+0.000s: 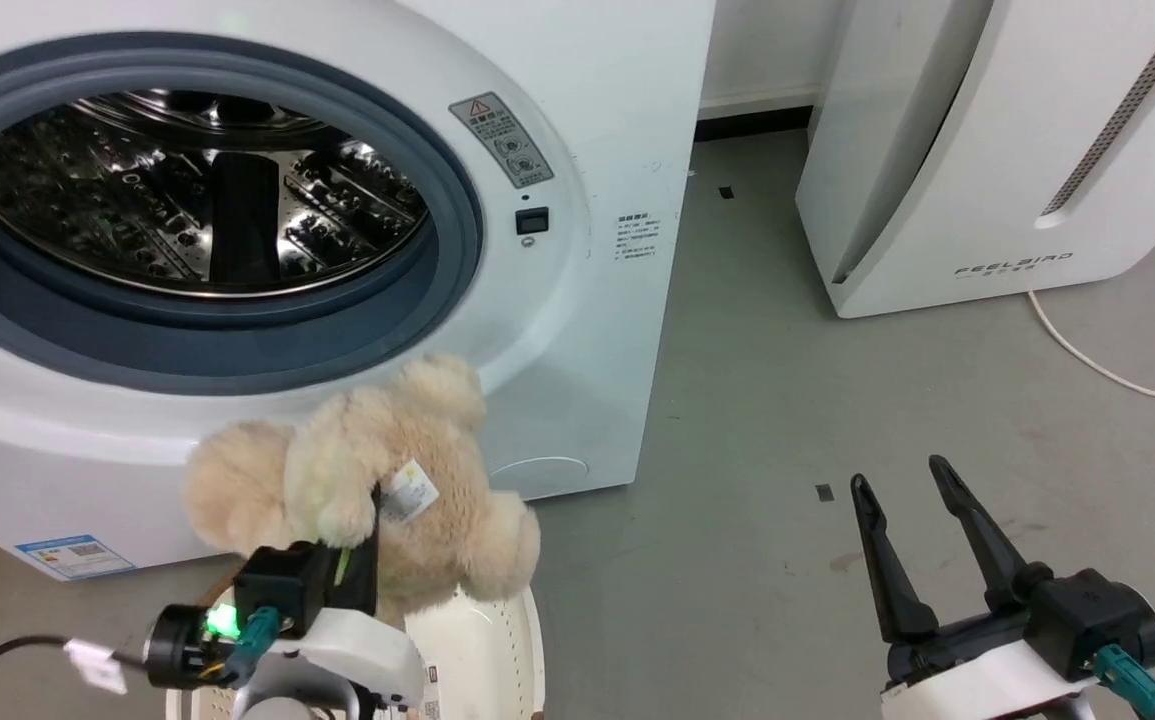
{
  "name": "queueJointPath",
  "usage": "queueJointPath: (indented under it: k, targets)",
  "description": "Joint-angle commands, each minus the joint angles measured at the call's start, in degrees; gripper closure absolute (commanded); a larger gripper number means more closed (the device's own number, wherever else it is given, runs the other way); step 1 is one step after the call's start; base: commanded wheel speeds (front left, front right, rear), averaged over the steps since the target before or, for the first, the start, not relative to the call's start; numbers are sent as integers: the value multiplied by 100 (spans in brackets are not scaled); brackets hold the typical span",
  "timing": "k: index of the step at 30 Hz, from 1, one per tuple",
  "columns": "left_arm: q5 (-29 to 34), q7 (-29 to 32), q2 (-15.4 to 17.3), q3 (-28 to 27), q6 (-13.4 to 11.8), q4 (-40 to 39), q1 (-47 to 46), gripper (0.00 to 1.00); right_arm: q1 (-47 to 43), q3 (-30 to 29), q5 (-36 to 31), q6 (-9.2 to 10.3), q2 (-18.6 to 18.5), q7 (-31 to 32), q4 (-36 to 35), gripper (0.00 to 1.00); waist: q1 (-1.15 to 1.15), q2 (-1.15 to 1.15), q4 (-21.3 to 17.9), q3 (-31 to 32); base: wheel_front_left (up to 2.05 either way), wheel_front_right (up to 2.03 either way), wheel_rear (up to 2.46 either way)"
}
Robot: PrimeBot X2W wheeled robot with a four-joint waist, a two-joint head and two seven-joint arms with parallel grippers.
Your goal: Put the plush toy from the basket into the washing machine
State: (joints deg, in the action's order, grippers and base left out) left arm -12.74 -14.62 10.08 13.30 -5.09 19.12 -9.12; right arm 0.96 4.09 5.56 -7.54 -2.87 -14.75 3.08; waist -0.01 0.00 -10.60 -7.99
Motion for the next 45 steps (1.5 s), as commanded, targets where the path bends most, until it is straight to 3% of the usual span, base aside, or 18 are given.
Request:
queueJointPath:
  k: [1,6,12,21,30,38,45]
  targets:
    - [55,-38,30,-92,-59,-358,98,100,-94,14,39,5,0,-25,-12,0,1,0,-46,-6,0,0,0]
    - [153,-38,204,-293,-108,-1188,67,100,-41,64,104,5,0,-25,-67,0,1,0,-205,-167,0,0,0]
    - [229,257,641,-570,-111,-1788,-635,100,202,105,210,5,0,-25,-275,0,1,0,-399,-691,0,0,0]
    - [190,1283,1378,-845,205,-1855,-2224,100,611,121,361,5,0,-25,-605,0,1,0,-671,-1660,0,0,0]
    - [335,2115,2181,-679,885,-797,-4459,100,945,148,581,5,0,-25,-674,0,1,0,-889,-2613,0,0,0]
    - [646,2389,2530,-342,1089,778,-6137,100,1131,250,707,5,0,-25,-689,0,1,0,-1026,-3115,0,0,0]
    - [734,2525,2554,254,1228,1986,-6715,100,1162,273,720,5,0,-25,-659,0,1,0,-1038,-3289,0,0,0]
